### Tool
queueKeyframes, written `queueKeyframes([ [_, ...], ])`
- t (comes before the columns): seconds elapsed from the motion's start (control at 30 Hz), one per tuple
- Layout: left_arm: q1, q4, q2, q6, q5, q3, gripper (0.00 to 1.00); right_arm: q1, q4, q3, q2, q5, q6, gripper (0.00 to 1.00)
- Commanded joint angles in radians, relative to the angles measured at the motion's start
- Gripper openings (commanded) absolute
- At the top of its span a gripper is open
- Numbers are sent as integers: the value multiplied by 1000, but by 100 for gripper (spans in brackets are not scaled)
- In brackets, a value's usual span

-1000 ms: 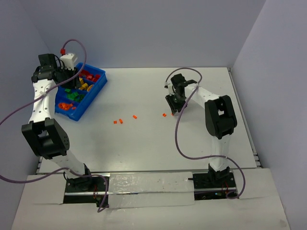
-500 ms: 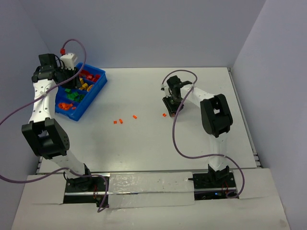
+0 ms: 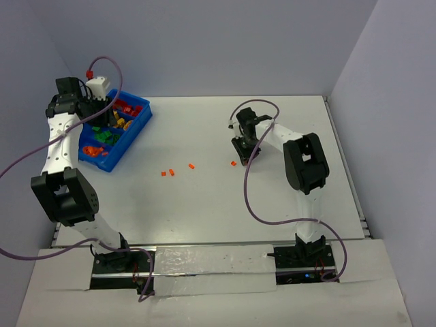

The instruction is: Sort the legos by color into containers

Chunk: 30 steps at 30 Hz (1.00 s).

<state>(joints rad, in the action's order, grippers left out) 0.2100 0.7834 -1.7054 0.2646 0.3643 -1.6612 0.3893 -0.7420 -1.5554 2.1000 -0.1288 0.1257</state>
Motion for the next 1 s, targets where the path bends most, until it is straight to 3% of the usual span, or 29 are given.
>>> queueKeyframes([
  [0.0,-6,-6,43,-18,28,0,46,8,24,-17,46,13,-5,32],
  [0.07,-5,-10,44,-22,32,3,46,6,24,-14,43,19,-5,28],
  [0.27,-5,-26,84,-36,157,53,46,7,20,-13,12,-16,-11,0],
  [0.37,-6,-75,137,-68,293,102,51,3,20,-21,-57,-118,-22,0],
  [0.43,-13,-147,197,-132,419,172,56,-4,38,-40,-130,-299,-54,0],
  [0.53,-66,-266,286,-193,486,302,61,-26,95,-76,-181,-586,-174,0],
  [0.63,-146,-398,400,-180,486,413,66,-28,198,-97,-193,-876,-294,0],
  [0.7,-233,-433,464,-151,466,487,67,-22,273,-84,-188,-982,-427,0],
  [0.83,-390,-489,534,-37,386,594,67,14,687,59,-209,-1177,-816,0],
  [0.87,-410,-508,550,-17,382,623,67,24,848,111,-214,-1206,-951,0],
  [0.9,-412,-510,564,-15,381,626,67,25,999,116,-219,-1221,-965,0],
  [0.93,-434,-534,593,12,388,663,66,36,1156,192,-223,-1232,-1194,0],
  [0.97,-449,-546,613,46,394,682,66,44,1502,260,-217,-1239,-1359,0],
])
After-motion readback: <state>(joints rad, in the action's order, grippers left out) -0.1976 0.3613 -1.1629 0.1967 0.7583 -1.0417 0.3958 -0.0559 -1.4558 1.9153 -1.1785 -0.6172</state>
